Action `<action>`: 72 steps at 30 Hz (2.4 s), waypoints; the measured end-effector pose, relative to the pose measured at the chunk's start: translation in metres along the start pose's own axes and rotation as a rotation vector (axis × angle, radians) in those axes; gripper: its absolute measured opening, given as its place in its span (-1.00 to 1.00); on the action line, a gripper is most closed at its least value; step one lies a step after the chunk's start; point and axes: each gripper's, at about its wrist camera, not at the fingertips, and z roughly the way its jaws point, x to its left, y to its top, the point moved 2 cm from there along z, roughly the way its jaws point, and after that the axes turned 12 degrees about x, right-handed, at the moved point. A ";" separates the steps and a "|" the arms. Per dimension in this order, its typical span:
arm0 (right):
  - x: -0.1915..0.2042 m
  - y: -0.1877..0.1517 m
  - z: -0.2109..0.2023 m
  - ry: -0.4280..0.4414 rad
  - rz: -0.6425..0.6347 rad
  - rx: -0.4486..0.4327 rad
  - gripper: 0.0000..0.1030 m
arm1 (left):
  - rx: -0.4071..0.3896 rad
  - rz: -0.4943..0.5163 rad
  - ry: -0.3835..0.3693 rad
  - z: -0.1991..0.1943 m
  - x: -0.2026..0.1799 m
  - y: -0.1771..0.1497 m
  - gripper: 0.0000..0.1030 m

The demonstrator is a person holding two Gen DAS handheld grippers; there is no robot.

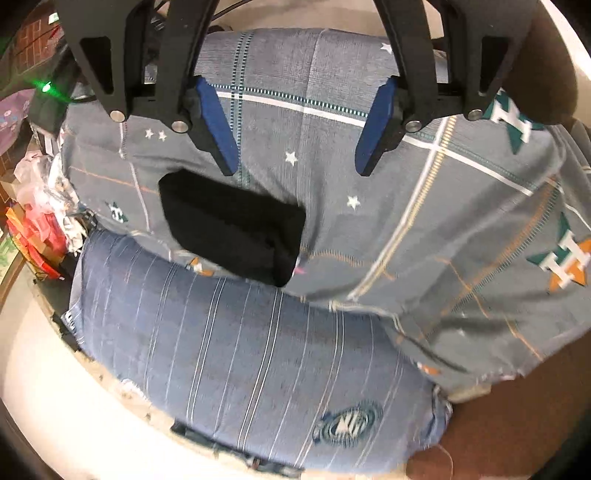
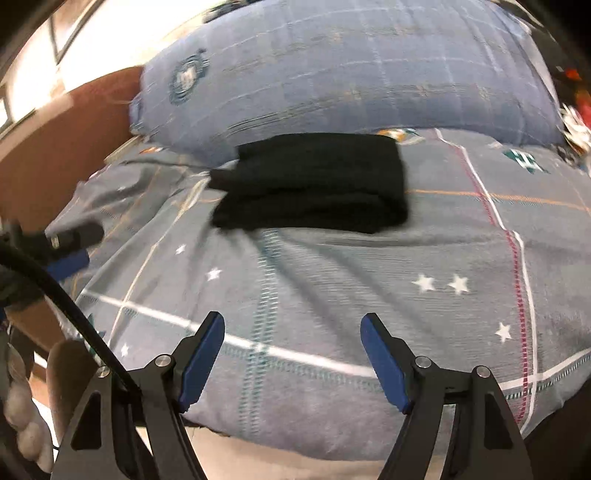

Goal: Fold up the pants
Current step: 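Open both grippers and lift them away from the folded pants, then grasp the black pants bundle with the left gripper while the right gripper grasps its other end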

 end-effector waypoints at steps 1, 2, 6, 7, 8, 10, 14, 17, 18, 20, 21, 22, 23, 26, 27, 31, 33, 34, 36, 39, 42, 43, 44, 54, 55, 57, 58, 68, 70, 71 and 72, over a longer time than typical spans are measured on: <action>0.006 -0.003 -0.001 -0.002 -0.018 0.000 0.58 | -0.008 -0.004 -0.002 -0.004 0.001 0.000 0.29; 0.012 -0.004 -0.002 -0.005 -0.036 0.002 0.58 | -0.018 -0.012 -0.004 -0.010 0.004 -0.001 0.29; 0.033 -0.008 0.001 -0.010 -0.080 0.028 0.59 | -0.064 -0.057 -0.011 -0.036 0.022 -0.003 0.29; 0.040 -0.008 0.003 -0.012 -0.092 0.042 0.59 | -0.080 -0.067 -0.012 -0.043 0.027 -0.003 0.31; 0.045 -0.008 0.004 -0.014 -0.102 0.049 0.59 | -0.097 -0.076 -0.012 -0.050 0.033 -0.005 0.32; 0.059 -0.009 0.004 -0.023 -0.133 0.059 0.59 | -0.128 -0.093 -0.009 -0.063 0.046 -0.007 0.35; 0.082 -0.007 -0.001 -0.048 -0.195 0.046 0.59 | -0.167 -0.147 -0.024 -0.075 0.071 -0.011 0.38; 0.093 -0.004 -0.003 -0.064 -0.226 0.040 0.62 | -0.174 -0.189 -0.040 -0.078 0.085 -0.012 0.38; 0.095 -0.003 -0.003 -0.067 -0.231 0.041 0.62 | -0.176 -0.199 -0.042 -0.078 0.088 -0.012 0.38; 0.099 -0.004 -0.001 -0.069 -0.244 0.054 0.62 | -0.178 -0.207 -0.043 -0.077 0.091 -0.012 0.38; 0.099 -0.004 0.001 -0.068 -0.249 0.061 0.62 | -0.176 -0.208 -0.044 -0.075 0.091 -0.012 0.38; 0.098 -0.004 0.002 -0.067 -0.250 0.065 0.62 | -0.171 -0.207 -0.047 -0.072 0.090 -0.012 0.38; 0.097 -0.005 0.003 -0.067 -0.251 0.070 0.62 | -0.165 -0.205 -0.049 -0.069 0.090 -0.011 0.38; 0.091 -0.004 0.005 -0.064 -0.234 0.078 0.62 | -0.131 -0.185 -0.061 -0.054 0.082 -0.008 0.38; 0.088 -0.003 0.004 -0.062 -0.223 0.077 0.62 | -0.116 -0.178 -0.069 -0.048 0.078 -0.006 0.38; 0.068 0.007 -0.005 -0.037 -0.150 0.076 0.62 | -0.044 -0.163 -0.093 -0.023 0.062 0.000 0.38; 0.054 0.020 -0.017 0.018 -0.085 0.072 0.62 | 0.008 -0.145 -0.112 -0.012 0.051 0.002 0.38; 0.044 0.030 -0.027 0.059 -0.039 0.053 0.62 | 0.028 -0.130 -0.119 -0.007 0.046 0.003 0.38; 0.024 0.044 -0.044 0.122 0.032 0.014 0.68 | 0.050 -0.106 -0.108 0.000 0.039 0.004 0.38; -0.019 0.062 -0.064 0.195 0.155 -0.046 0.71 | 0.089 -0.113 -0.096 0.014 0.039 0.009 0.38; -0.063 0.083 -0.070 0.186 0.225 -0.066 0.72 | 0.147 -0.130 -0.140 0.032 0.037 0.029 0.38; -0.078 0.094 -0.069 0.182 0.244 -0.057 0.72 | 0.165 -0.120 -0.161 0.039 0.033 0.039 0.38; -0.087 0.102 -0.066 0.180 0.253 -0.046 0.72 | 0.179 -0.107 -0.184 0.048 0.028 0.050 0.38; -0.146 0.165 0.046 0.289 0.405 0.134 0.73 | 0.384 -0.084 -0.301 0.184 0.011 0.118 0.38; -0.148 0.166 0.059 0.298 0.409 0.151 0.73 | 0.396 -0.080 -0.307 0.192 0.011 0.121 0.38; -0.148 0.169 0.080 0.291 0.408 0.178 0.73 | 0.419 -0.049 -0.322 0.206 0.006 0.129 0.39; -0.148 0.170 0.086 0.294 0.406 0.181 0.73 | 0.438 -0.023 -0.343 0.215 0.001 0.133 0.50; -0.111 0.176 0.097 0.359 0.254 0.149 0.03 | 0.418 0.083 -0.292 0.207 -0.037 0.128 0.06; -0.102 0.179 0.076 0.374 0.218 0.116 -0.25 | 0.409 0.064 -0.311 0.192 -0.035 0.127 -0.05; -0.099 0.181 0.066 0.399 0.206 0.102 -0.29 | 0.404 0.054 -0.325 0.184 -0.035 0.127 -0.05; -0.096 0.183 0.058 0.410 0.201 0.091 -0.29 | 0.390 0.045 -0.336 0.175 -0.036 0.129 -0.05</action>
